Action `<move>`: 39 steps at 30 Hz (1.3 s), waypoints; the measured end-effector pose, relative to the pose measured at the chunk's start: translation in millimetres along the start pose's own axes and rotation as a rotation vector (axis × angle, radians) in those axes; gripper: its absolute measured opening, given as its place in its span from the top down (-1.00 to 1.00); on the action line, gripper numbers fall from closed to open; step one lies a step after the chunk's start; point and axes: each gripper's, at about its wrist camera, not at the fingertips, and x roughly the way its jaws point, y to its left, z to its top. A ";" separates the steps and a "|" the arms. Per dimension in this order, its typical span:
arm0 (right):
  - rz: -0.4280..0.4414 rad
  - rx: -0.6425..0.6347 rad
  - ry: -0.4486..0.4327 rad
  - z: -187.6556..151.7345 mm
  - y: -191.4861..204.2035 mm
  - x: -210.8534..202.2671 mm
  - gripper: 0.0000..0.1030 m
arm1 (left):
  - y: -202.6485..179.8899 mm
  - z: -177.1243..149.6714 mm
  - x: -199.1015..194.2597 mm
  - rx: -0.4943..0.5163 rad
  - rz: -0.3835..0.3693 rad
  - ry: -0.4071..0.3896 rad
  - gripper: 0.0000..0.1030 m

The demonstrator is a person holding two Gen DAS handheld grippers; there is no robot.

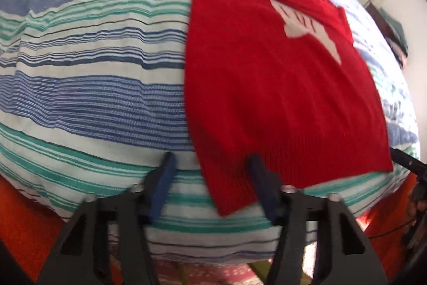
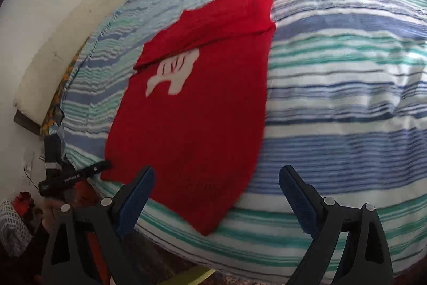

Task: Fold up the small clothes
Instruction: 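Grasp the sweater hem with the left tool while the right tool grasps it too, then fold the hem up onto the collar with both tools and open them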

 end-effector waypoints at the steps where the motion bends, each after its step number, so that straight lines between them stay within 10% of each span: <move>1: -0.026 0.023 0.034 -6.5 -0.5 7.1 -0.73 | 0.4 -2.8 0.2 -0.001 -0.021 0.015 0.80; 5: -0.003 0.039 0.053 -23.7 0.7 8.7 -0.38 | 3.0 -5.8 0.0 -0.028 -0.072 0.039 0.97; 7: 0.073 0.043 0.101 -19.5 -2.5 15.4 0.89 | 5.6 -4.8 -7.2 -0.070 -0.124 0.038 0.97; 16: 0.257 0.074 -0.171 38.0 6.7 -31.4 0.90 | 5.9 91.9 -54.2 -0.217 -0.368 -0.118 0.98; 25: 0.174 0.067 -0.348 220.0 -10.7 7.3 0.90 | -13.3 285.7 15.7 -0.249 -0.245 -0.179 0.97; 31: 0.086 0.094 -0.345 304.7 -42.2 61.8 0.90 | -17.7 349.5 72.4 -0.220 -0.097 -0.195 0.94; 35: 0.017 0.106 -0.305 330.2 -57.5 105.5 0.86 | -6.9 365.4 101.9 -0.278 -0.014 -0.120 0.38; 39: -0.043 0.153 -0.332 331.4 -67.1 101.4 0.10 | 12.0 343.7 72.8 -0.279 0.037 -0.199 -0.46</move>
